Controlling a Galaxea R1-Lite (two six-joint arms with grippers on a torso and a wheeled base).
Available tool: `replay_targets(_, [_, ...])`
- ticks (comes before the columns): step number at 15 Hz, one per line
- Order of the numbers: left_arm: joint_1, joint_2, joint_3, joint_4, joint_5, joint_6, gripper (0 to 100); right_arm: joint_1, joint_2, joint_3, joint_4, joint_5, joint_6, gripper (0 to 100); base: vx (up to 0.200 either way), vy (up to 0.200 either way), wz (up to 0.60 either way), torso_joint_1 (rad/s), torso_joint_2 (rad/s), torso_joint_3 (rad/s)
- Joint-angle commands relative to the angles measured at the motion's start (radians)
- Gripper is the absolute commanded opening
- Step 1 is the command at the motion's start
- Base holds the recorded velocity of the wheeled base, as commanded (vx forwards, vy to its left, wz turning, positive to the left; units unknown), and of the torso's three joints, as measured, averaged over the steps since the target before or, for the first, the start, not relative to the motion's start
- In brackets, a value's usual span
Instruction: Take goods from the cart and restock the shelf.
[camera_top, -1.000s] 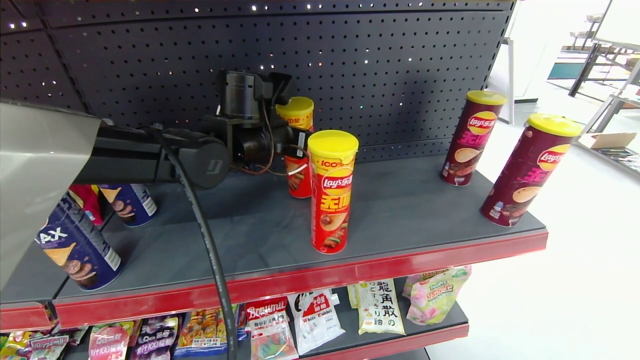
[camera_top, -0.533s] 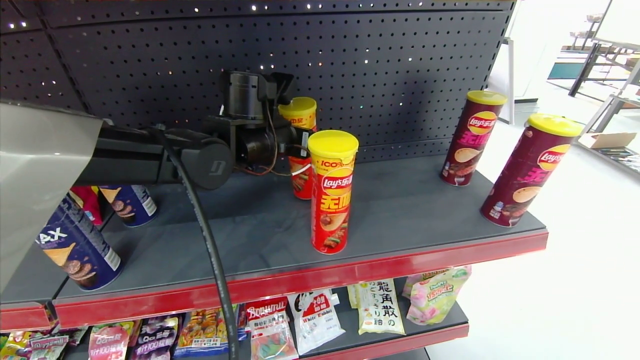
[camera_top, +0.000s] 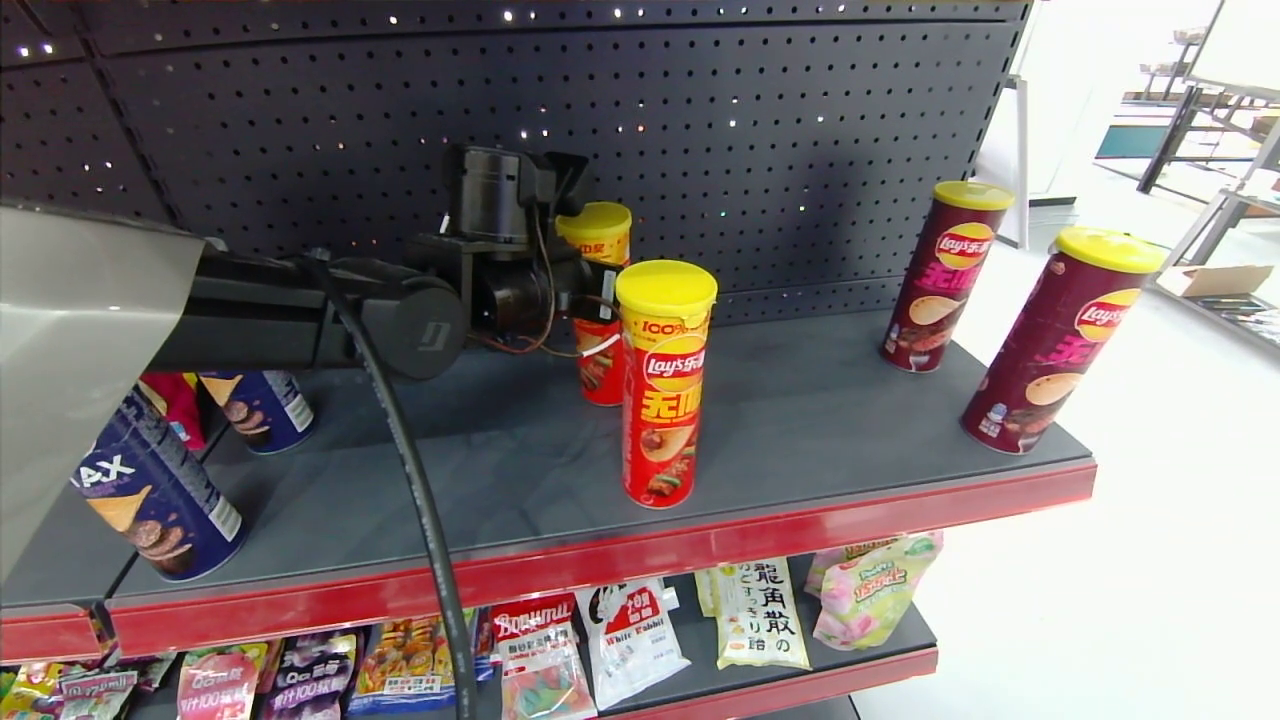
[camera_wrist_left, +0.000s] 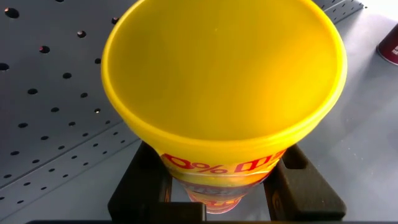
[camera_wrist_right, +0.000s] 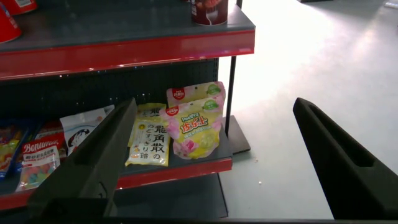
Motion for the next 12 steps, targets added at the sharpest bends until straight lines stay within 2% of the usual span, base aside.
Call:
replay_targets(1, [-0.001, 0.001, -0.004, 0.000, 0.002, 0.000, 0, 0.000, 0.000, 0.000, 0.000, 0.000, 0.000, 100, 0.000, 0.000, 0.00, 0.000, 0.00, 0.000])
replay_targets(7, [-0.003, 0.009, -0.018, -0.002, 0.000, -0.002, 0, 0.000, 0.000, -0.001, 0.000, 0.000, 0.000, 100, 0.000, 0.000, 0.00, 0.000, 0.00, 0.000])
replay_targets(8, [-0.003, 0.010, -0.016, -0.002, 0.002, -0.002, 100, 0.000, 0.000, 0.000, 0.000, 0.000, 0.000, 100, 0.000, 0.000, 0.00, 0.000, 0.00, 0.000])
replay_targets(12, [-0.003, 0.007, -0.016, 0.000, -0.001, 0.000, 100, 0.000, 0.000, 0.000, 0.000, 0.000, 0.000, 100, 0.000, 0.000, 0.00, 0.000, 0.00, 0.000])
